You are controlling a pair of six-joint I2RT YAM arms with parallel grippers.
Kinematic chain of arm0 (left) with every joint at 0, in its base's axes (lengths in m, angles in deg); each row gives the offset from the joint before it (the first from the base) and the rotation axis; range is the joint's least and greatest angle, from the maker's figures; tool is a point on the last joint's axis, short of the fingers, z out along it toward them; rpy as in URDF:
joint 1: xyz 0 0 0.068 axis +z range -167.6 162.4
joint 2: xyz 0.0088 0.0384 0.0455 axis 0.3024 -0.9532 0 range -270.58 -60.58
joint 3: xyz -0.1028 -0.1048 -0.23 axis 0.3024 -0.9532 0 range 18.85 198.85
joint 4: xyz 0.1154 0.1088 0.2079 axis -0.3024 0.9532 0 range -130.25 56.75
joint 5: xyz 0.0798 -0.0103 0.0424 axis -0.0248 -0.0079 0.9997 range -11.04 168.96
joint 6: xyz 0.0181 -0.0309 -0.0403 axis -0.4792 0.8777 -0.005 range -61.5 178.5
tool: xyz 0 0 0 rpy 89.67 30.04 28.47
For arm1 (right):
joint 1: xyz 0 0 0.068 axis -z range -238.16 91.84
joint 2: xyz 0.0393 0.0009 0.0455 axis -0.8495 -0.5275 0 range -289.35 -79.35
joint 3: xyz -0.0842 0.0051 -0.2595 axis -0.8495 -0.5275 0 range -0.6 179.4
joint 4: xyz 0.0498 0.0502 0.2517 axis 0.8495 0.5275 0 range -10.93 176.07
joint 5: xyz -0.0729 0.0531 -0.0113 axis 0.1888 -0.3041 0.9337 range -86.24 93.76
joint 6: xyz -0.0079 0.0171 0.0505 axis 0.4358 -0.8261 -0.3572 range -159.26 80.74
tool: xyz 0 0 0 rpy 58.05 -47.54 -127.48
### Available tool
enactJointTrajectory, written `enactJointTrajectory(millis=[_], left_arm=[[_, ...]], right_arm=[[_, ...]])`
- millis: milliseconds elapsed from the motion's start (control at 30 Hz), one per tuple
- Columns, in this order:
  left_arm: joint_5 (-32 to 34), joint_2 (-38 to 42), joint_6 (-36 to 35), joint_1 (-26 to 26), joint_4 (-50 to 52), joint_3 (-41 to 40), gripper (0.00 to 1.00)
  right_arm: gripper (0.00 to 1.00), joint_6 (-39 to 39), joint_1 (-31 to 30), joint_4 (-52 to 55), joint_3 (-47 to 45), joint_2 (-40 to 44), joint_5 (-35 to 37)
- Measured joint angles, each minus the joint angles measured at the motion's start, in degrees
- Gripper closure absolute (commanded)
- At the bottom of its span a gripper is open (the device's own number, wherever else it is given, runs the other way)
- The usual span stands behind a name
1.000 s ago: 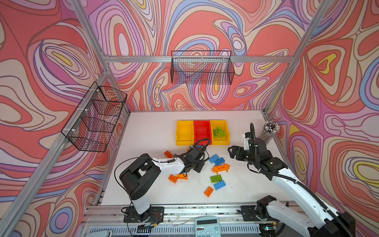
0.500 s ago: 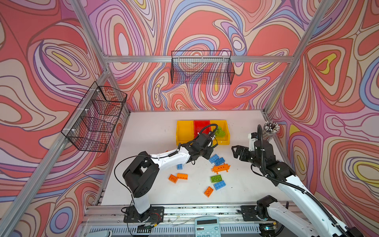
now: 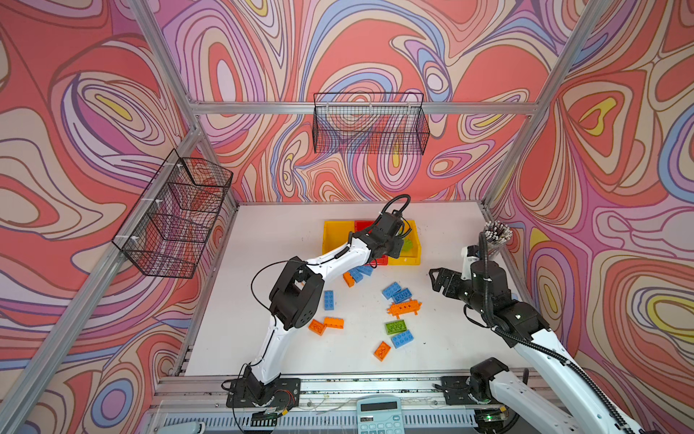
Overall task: Sort the legos into containers by color
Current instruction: Place the lego in the container, then move the container to the top-center of the table.
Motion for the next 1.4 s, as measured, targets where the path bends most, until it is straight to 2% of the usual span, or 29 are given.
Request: enactJointTrajectory(millis=[133,200,267,333,400,533,633,800,1033,1300,1400], left_arm=[[-2.6,-3.5,2.9,1.7,0.8,4.6,0.73],[-4.3,-5.1,4.1,2.2,0.9,6.7,0.56],[-5.6,-6.4,5.3,2.4,1.0,8.6,0.33],[-6.6,-7.6,6.2,2.4,1.0,10.4,0.22],[-7.4,-8.1,6.8,2.4,1.0,11.3,0.17],[-8.9,-8.0,7.9,2.4,0.6,11.0,0.14],[-9.0,-5.7,8.3,2.4,-1.4,6.1,0.14],[-7.0,6.1,8.9,2.4,-3.8,-10.1,0.13],[-1.6,22.3,8.9,2.4,-5.1,-27.6,0.13],[2.6,33.6,9.6,2.6,-5.1,-46.2,0.1],[2.9,35.5,9.6,3.9,-5.2,-50.0,0.1]], right_arm=[[0.02,-0.2,0.0,0.6,0.0,0.5,0.3],[0.02,-0.2,0.0,1.0,0.0,0.8,0.4],[0.02,-0.2,0.0,1.3,0.0,1.0,0.6],[0.02,-0.2,0.0,1.3,0.0,1.2,0.7],[0.02,-0.2,0.0,1.6,0.0,1.5,0.9],[0.02,-0.2,0.0,1.9,0.0,1.8,0.9],[0.02,-0.3,0.0,2.1,0.0,1.8,1.0],[0.02,-0.6,0.0,2.1,-0.1,0.9,0.6],[0.02,-0.9,0.0,0.5,-1.8,-3.1,-2.0],[0.02,-1.8,-0.1,-4.4,-3.3,-8.9,-5.4],[0.02,-2.1,-0.7,-6.8,-3.4,-12.6,-6.4]])
